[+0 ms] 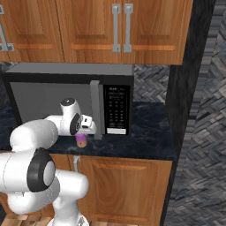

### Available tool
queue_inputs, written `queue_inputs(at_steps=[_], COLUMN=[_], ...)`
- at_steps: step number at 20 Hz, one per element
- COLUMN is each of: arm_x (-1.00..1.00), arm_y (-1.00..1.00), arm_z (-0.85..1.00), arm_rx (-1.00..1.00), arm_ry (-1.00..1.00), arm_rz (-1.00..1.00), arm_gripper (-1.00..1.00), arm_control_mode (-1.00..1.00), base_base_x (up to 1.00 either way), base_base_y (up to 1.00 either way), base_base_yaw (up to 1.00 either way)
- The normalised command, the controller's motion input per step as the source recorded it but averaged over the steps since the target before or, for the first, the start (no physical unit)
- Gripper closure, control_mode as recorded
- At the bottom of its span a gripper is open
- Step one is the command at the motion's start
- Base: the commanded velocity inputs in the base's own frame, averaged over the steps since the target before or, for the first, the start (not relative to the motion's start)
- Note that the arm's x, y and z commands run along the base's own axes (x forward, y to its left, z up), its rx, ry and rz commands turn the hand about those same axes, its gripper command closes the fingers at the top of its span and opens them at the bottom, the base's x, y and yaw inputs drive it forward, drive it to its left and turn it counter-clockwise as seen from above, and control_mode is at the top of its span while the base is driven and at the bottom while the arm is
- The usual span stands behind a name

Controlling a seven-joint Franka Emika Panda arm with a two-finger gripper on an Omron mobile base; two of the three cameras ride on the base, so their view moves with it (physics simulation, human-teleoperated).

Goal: Four empty soda cans are scattered around the kitchen. Gather all the cans and cluster them next to the stove for recycling.

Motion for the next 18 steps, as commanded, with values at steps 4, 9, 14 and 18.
queue_inputs(at_steps=[4,9,14,18], arm_x=[-0.45,-0.45,-0.52,-0.51], arm_y=[0.00,0.00,0.00,0.00], arm_z=[0.55,0.60,0.53,0.49], arm_rx=[0.00,0.00,0.00,0.00], arm_ry=[0.00,0.01,0.00,0.00], arm_rz=[0.00,0.00,0.00,0.00], arm_gripper=[1.00,1.00,1.00,1.00], arm_control_mode=[-1.00,-1.00,-1.00,-1.00], base_base_x=[0.00,0.00,0.00,0.00], base_base_y=[0.00,0.00,0.00,0.00], base_base_yaw=[0.00,0.00,0.00,0.00])
